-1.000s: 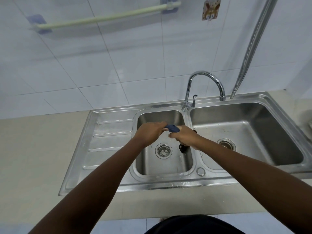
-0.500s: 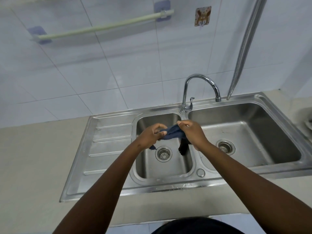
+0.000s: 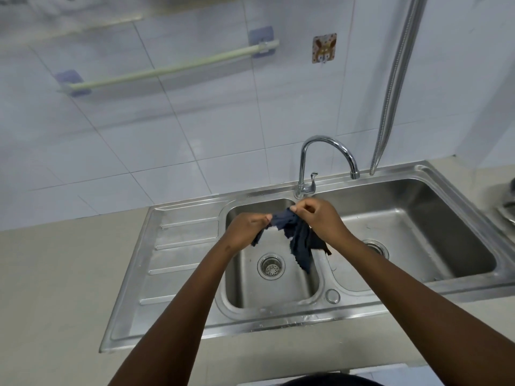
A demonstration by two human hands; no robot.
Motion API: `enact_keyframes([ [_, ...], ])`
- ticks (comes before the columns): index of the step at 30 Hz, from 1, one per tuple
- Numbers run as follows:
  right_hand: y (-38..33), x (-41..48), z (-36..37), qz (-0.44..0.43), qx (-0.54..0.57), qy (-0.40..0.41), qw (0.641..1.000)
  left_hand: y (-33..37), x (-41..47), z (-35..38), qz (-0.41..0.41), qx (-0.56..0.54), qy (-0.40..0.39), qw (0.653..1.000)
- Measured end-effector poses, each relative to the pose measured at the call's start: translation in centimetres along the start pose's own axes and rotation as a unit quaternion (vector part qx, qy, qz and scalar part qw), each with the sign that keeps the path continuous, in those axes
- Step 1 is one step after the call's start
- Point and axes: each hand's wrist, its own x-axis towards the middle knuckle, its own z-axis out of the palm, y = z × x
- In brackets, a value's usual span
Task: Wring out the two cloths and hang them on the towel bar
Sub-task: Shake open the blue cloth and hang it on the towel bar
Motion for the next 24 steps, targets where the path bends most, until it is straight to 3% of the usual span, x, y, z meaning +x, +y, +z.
enact_keyframes([
  [4,-0.1,0.3,-0.8,-0.003,0.019,-0.022,1.0,0.9,0.2,-0.7,-0.004,-0.101,0.037,0.994],
  [11,-1.3,0.5,-1.3,0.069,0.13,-0.024,0.989,3.1,0.5,-0.6,0.022,-0.023,0.014,0.999],
  [16,-0.6,0.6,-1.9,-0.009,-0.059,-0.122,0.991,2.7,0.8,-1.1,0.037,0.083,0.023,0.996],
  [20,0.0,1.4,-2.9,-0.075,-0.204,-0.11,0.97,2.9,0.6,-2.8,0.027,0.163,0.09,0.982],
  [24,-0.5,2.1,-4.5,-0.073,-0.295,-0.143,0.942,2.4,0.3,-4.1,-0.035,0.225,0.145,0.963],
])
